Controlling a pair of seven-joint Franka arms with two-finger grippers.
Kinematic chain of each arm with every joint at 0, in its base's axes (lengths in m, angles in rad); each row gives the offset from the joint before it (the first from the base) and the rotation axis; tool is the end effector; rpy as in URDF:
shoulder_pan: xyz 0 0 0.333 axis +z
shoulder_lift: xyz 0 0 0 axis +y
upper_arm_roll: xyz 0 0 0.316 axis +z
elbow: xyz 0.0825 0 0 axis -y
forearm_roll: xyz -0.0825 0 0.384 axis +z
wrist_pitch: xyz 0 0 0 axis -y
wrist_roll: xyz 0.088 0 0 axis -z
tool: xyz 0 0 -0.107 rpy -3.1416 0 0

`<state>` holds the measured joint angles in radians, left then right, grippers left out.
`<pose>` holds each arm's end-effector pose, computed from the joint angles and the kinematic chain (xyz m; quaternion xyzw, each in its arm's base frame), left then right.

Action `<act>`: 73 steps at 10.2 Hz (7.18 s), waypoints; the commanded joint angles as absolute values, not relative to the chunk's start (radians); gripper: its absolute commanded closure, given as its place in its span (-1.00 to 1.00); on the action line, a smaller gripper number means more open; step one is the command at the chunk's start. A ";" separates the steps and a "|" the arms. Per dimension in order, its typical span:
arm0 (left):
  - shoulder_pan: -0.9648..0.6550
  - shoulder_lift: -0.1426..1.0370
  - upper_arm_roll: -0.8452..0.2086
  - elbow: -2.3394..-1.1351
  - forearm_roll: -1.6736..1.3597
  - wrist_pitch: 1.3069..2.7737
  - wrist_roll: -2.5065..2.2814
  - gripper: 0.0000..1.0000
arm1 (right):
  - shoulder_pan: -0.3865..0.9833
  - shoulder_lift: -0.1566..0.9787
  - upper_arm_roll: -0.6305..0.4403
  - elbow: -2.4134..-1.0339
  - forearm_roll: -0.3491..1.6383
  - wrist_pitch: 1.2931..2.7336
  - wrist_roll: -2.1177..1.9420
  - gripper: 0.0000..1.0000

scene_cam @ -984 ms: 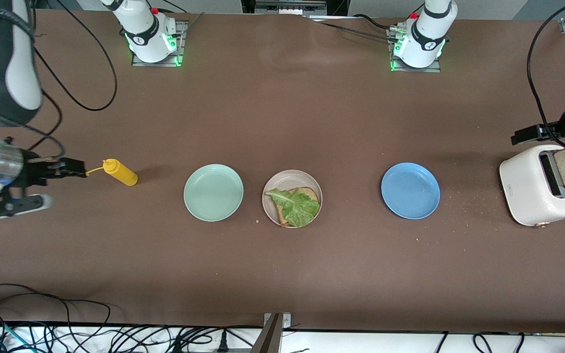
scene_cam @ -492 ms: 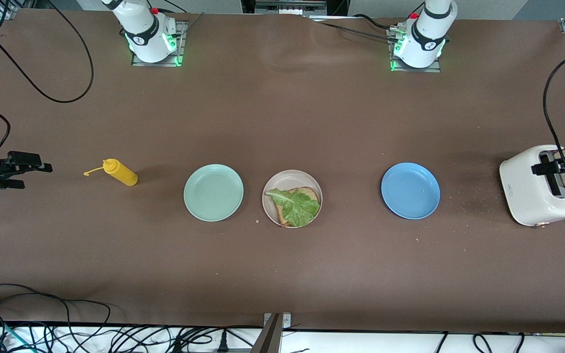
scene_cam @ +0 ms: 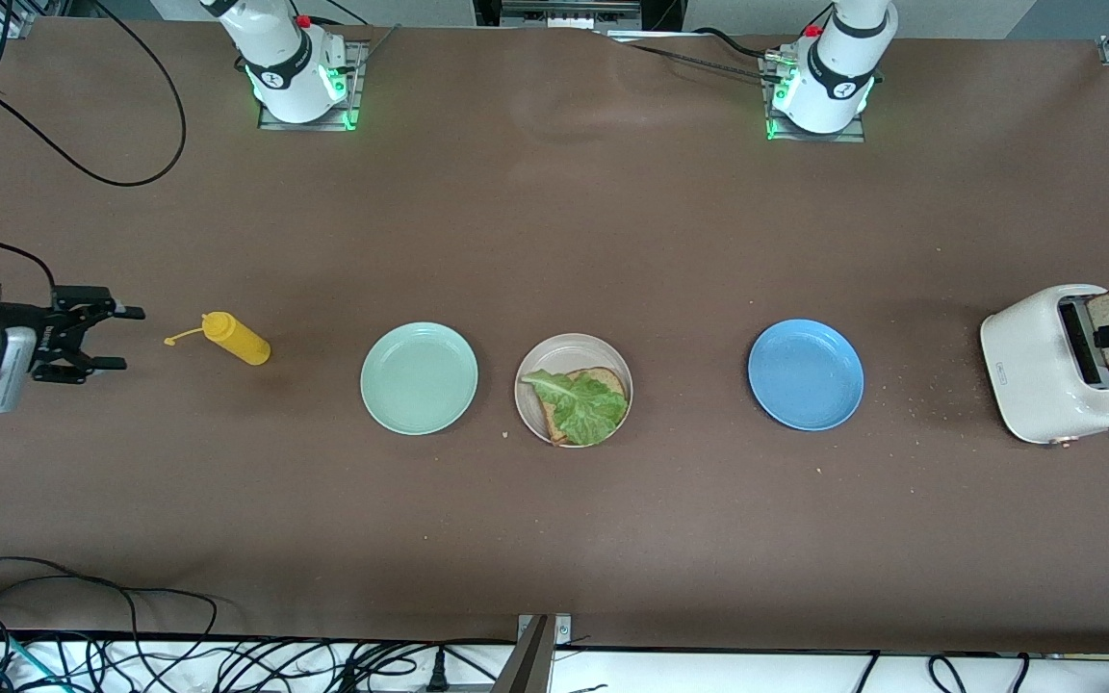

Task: Make sandwich on beige plate with both arms
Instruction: 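Grasp the yellow mustard bottle with the right gripper, then lift the mustard bottle upright with the right gripper, then tilt the mustard over the bread while the left gripper grasps toast, then return the mustard with the right gripper while the left gripper lifts toast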

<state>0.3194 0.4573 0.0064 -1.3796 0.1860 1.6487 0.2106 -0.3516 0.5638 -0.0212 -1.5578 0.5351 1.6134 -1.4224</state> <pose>0.6316 0.2321 0.4389 -0.9904 -0.0410 0.1148 0.0648 0.6169 -0.1829 0.3008 -0.8478 -0.4017 -0.0421 0.3436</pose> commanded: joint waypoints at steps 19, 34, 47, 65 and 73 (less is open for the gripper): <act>0.451 0.520 -0.005 -1.424 0.291 1.687 0.295 0.52 | -0.373 0.649 0.046 -1.874 0.764 1.896 -2.411 -1.00; 0.439 0.520 -0.023 -1.391 0.252 1.661 0.247 1.00 | 0.191 0.525 0.078 -1.662 0.292 2.155 -1.407 1.00; 0.358 0.523 -0.021 -1.180 0.253 1.454 0.247 1.00 | 0.741 0.827 0.069 -1.236 -0.635 1.661 -0.371 1.00; 0.223 0.653 -0.025 -1.189 -0.550 1.381 0.245 1.00 | 0.107 0.597 0.052 -1.230 0.090 1.629 -1.171 1.00; 0.014 0.759 -0.023 -1.260 -0.986 1.565 0.187 1.00 | -0.291 0.589 0.052 -1.563 0.537 1.644 -2.028 1.00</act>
